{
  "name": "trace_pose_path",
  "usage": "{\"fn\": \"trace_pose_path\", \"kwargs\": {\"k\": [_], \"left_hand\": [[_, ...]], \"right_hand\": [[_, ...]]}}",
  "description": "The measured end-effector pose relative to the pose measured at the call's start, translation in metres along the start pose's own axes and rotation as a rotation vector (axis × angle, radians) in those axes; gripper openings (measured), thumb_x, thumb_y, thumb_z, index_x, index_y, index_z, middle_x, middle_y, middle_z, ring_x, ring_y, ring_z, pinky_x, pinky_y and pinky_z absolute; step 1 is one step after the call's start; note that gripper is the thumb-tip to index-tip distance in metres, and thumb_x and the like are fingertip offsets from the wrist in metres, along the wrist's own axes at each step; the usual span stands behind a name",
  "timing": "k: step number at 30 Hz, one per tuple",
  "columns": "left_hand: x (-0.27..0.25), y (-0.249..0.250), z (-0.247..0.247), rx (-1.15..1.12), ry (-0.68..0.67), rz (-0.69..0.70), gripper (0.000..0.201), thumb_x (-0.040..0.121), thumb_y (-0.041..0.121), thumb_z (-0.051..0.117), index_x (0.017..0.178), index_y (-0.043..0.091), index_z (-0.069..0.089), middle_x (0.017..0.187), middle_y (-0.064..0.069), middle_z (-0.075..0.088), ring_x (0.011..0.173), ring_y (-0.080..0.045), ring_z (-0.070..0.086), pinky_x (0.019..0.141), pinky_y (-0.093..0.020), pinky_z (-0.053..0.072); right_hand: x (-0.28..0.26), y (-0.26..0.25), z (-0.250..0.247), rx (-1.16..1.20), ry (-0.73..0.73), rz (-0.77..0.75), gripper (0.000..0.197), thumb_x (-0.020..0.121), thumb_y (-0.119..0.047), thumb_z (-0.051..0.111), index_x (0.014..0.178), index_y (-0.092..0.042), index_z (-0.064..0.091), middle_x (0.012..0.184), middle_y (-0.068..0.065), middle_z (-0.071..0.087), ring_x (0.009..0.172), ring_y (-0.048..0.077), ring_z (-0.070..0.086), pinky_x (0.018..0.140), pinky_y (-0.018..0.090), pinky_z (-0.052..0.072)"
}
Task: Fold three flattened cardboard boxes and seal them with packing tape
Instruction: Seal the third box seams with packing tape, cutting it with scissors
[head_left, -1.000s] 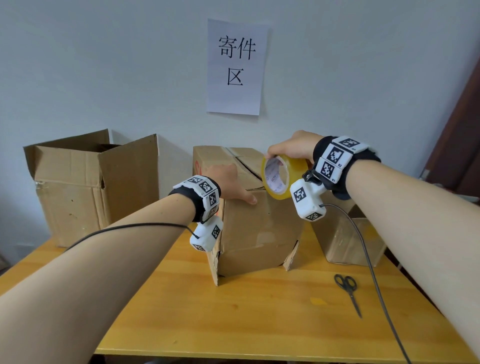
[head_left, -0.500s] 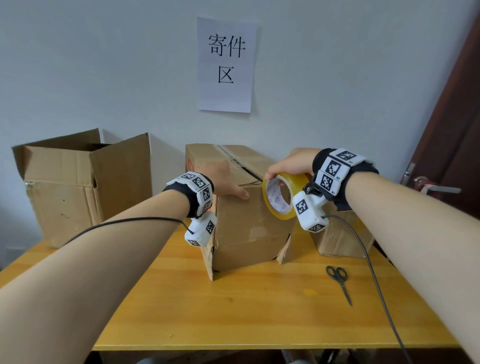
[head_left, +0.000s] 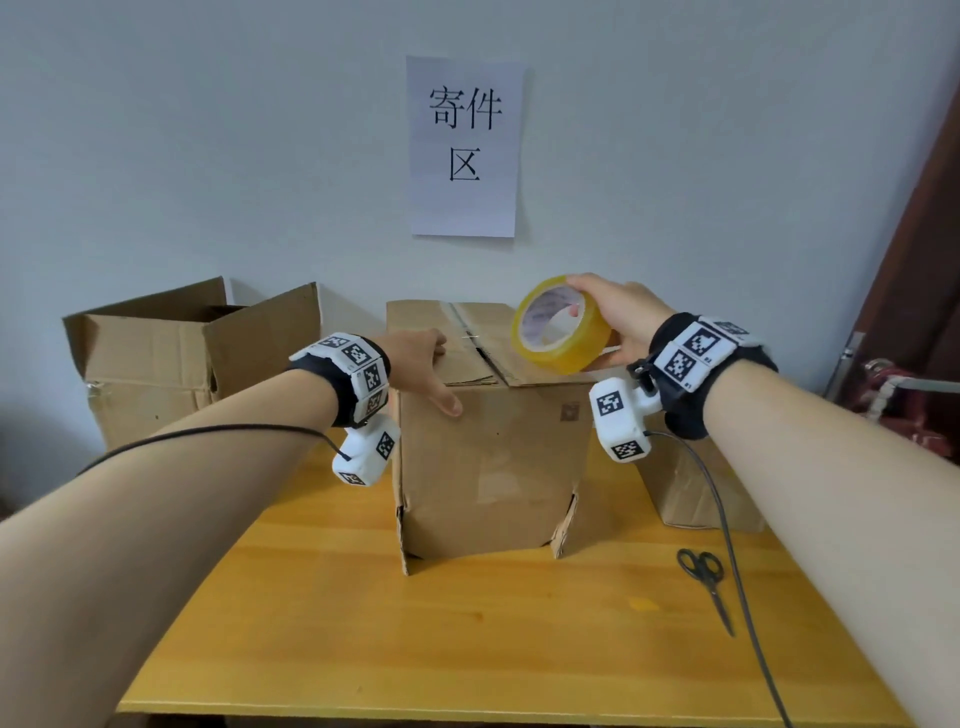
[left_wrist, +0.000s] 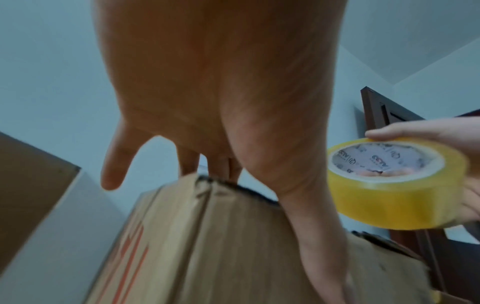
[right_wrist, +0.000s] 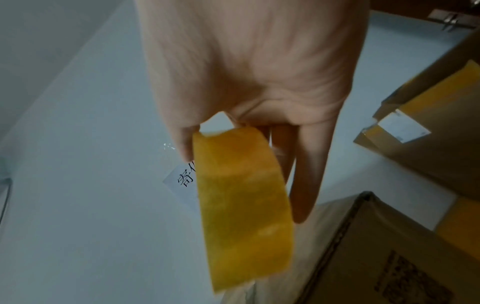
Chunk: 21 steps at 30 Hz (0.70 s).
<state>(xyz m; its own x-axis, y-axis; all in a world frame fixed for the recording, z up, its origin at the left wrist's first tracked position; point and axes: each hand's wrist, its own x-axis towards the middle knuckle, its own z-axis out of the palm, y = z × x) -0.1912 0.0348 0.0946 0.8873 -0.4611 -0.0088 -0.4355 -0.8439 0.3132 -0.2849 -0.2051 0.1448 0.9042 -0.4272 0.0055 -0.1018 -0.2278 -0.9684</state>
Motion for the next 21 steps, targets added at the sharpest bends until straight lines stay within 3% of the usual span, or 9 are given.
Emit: {"fn": "trace_pose_path", "kwargs": {"k": [4, 7, 11, 14, 15, 17, 19, 21], "left_hand": [[-0.005, -0.016, -0.012, 0.036, -0.075, 0.009, 0.115, 0.071, 0.043, 0.088, 0.157, 0.014, 0.018, 0.160, 0.001, 0.033, 0.145, -0.018, 0.035, 0.118, -0.032, 0.026], [-0.003, -0.018, -0.021, 0.055, -0.116, 0.017, 0.106, 0.078, 0.052, 0.079, 0.157, 0.016, 0.019, 0.160, 0.003, 0.034, 0.145, -0.017, 0.035, 0.120, -0.034, 0.025], [0.007, -0.004, -0.042, 0.124, -0.102, 0.005, 0.079, 0.088, 0.067, 0.057, 0.150, 0.019, 0.040, 0.149, 0.003, 0.050, 0.131, -0.018, 0.051, 0.114, -0.039, 0.036], [0.015, 0.014, -0.060, 0.147, -0.090, 0.045, 0.049, 0.098, 0.047, 0.056, 0.139, 0.019, 0.054, 0.128, 0.012, 0.058, 0.115, -0.015, 0.064, 0.082, -0.030, 0.049], [0.021, 0.020, -0.065, 0.113, -0.091, 0.056, 0.040, 0.100, 0.039, 0.056, 0.135, 0.020, 0.058, 0.124, 0.013, 0.060, 0.112, -0.014, 0.066, 0.077, -0.031, 0.052], [0.036, 0.028, -0.069, 0.040, -0.089, 0.062, 0.025, 0.099, 0.030, 0.058, 0.122, 0.022, 0.065, 0.120, 0.009, 0.065, 0.108, -0.013, 0.066, 0.084, -0.041, 0.059], [0.052, 0.032, -0.066, 0.017, -0.079, 0.079, 0.012, 0.098, 0.025, 0.061, 0.107, 0.023, 0.068, 0.114, 0.005, 0.067, 0.107, -0.013, 0.065, 0.085, -0.040, 0.060], [0.068, 0.036, -0.060, 0.035, -0.092, 0.097, 0.010, 0.097, 0.021, 0.061, 0.099, 0.025, 0.070, 0.112, 0.004, 0.067, 0.110, -0.015, 0.062, 0.084, -0.037, 0.061]], "right_hand": [[0.018, 0.005, 0.021, 0.211, -0.020, 0.034, 0.048, 0.089, -0.052, 0.066, 0.119, -0.015, 0.061, 0.119, 0.017, 0.066, 0.102, 0.039, 0.067, 0.077, 0.055, 0.060], [0.033, 0.008, 0.037, 0.379, -0.034, 0.067, 0.049, 0.093, -0.051, 0.063, 0.128, -0.018, 0.056, 0.127, 0.016, 0.061, 0.108, 0.040, 0.063, 0.085, 0.055, 0.057], [0.051, 0.018, 0.056, 0.543, -0.062, 0.101, 0.046, 0.094, -0.051, 0.061, 0.128, -0.020, 0.058, 0.127, 0.016, 0.063, 0.109, 0.041, 0.065, 0.093, 0.057, 0.054], [0.060, 0.024, 0.062, 0.689, -0.082, 0.128, 0.040, 0.094, -0.048, 0.062, 0.123, -0.022, 0.061, 0.126, 0.015, 0.063, 0.109, 0.039, 0.065, 0.087, 0.058, 0.057], [0.063, 0.025, 0.062, 0.740, -0.088, 0.141, 0.036, 0.095, -0.046, 0.062, 0.121, -0.022, 0.061, 0.125, 0.015, 0.063, 0.109, 0.039, 0.065, 0.083, 0.057, 0.058], [0.069, 0.029, 0.060, 0.804, -0.090, 0.165, 0.031, 0.097, -0.046, 0.060, 0.118, -0.023, 0.061, 0.125, 0.014, 0.062, 0.107, 0.040, 0.067, 0.076, 0.052, 0.061], [0.074, 0.034, 0.057, 0.820, -0.108, 0.194, 0.029, 0.097, -0.047, 0.057, 0.113, -0.023, 0.060, 0.126, 0.012, 0.063, 0.101, 0.041, 0.070, 0.069, 0.041, 0.058], [0.079, 0.038, 0.054, 0.855, -0.122, 0.210, 0.037, 0.098, -0.049, 0.055, 0.125, -0.024, 0.057, 0.128, 0.013, 0.063, 0.093, 0.040, 0.073, 0.066, 0.039, 0.054]]}}
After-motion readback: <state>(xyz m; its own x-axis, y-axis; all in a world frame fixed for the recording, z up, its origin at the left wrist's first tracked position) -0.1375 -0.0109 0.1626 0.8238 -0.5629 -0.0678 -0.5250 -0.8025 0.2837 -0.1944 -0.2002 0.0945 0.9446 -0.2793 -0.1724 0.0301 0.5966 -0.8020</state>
